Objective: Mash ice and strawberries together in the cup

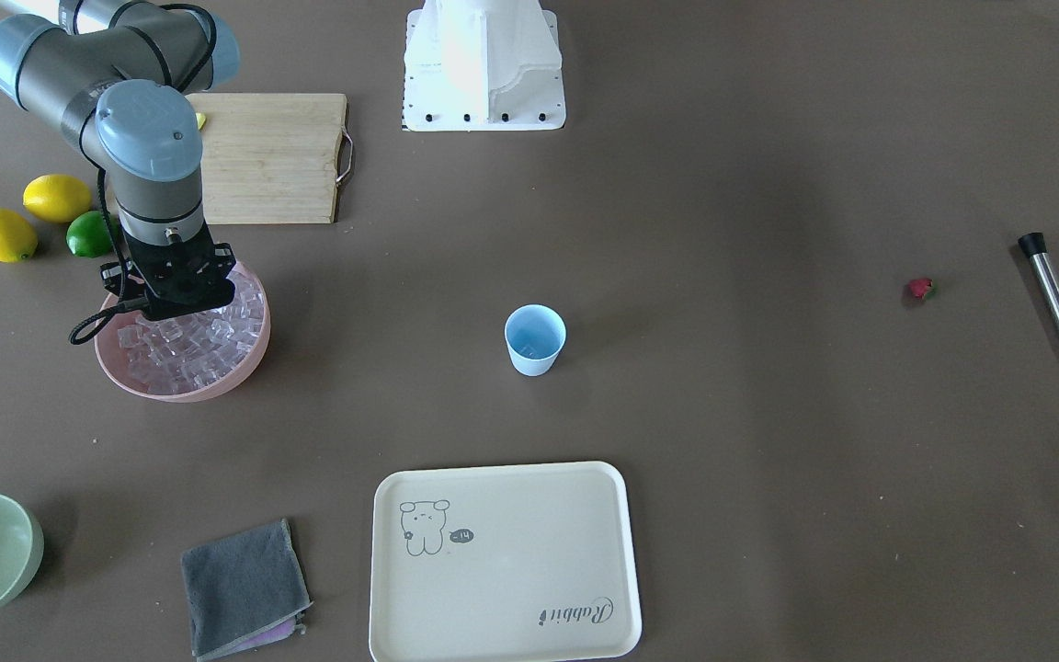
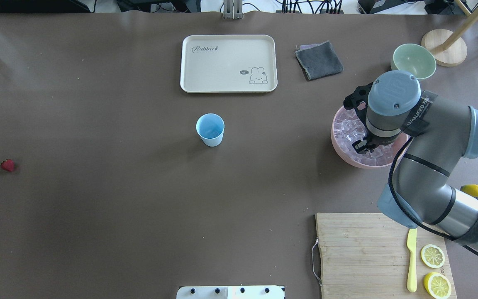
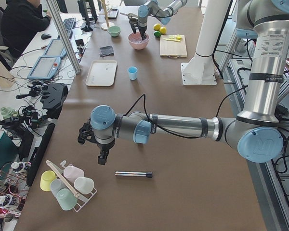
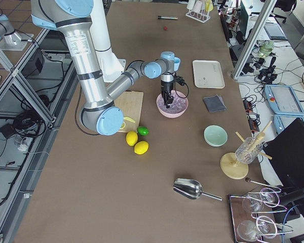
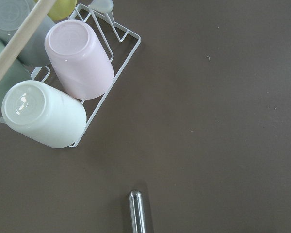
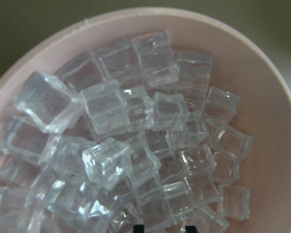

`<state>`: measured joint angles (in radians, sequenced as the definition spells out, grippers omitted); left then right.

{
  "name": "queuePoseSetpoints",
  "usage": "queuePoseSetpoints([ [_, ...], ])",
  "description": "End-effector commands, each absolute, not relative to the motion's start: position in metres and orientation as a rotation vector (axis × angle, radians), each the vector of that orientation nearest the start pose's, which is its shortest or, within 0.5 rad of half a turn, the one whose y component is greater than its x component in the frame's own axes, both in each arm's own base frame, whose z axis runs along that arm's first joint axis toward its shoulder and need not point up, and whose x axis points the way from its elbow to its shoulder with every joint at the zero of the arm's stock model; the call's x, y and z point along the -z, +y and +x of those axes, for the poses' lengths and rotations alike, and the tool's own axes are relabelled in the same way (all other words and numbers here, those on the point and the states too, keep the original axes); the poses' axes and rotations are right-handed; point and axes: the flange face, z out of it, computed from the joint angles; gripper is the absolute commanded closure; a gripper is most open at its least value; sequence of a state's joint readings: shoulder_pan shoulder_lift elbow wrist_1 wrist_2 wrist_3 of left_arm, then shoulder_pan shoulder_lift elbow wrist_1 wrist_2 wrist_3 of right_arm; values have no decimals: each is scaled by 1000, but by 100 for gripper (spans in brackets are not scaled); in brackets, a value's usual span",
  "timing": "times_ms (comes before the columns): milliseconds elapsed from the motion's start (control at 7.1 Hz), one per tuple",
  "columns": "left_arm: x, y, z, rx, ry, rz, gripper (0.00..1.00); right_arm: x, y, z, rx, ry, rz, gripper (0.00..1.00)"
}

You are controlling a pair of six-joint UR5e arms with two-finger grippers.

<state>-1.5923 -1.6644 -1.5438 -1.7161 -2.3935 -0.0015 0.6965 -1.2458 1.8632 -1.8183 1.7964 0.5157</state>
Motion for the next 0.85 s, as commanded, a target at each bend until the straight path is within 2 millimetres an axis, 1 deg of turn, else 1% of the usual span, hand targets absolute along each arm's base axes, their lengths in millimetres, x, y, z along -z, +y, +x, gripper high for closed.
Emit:
queuePoseSetpoints([
  [0, -603, -541, -72, -67, 817, 211, 1, -395, -458, -379, 399, -406, 139, 65],
  [141, -604, -541, -72, -66, 815, 209, 1, -391, -458, -380, 399, -410, 142, 65],
  [564, -606, -541, -72, -64, 812, 206, 1, -391, -457, -382, 402, -409, 140, 55],
  [705, -606, -541, -72, -63, 811, 205, 1, -392, -456, -383, 405, -408, 140, 55],
])
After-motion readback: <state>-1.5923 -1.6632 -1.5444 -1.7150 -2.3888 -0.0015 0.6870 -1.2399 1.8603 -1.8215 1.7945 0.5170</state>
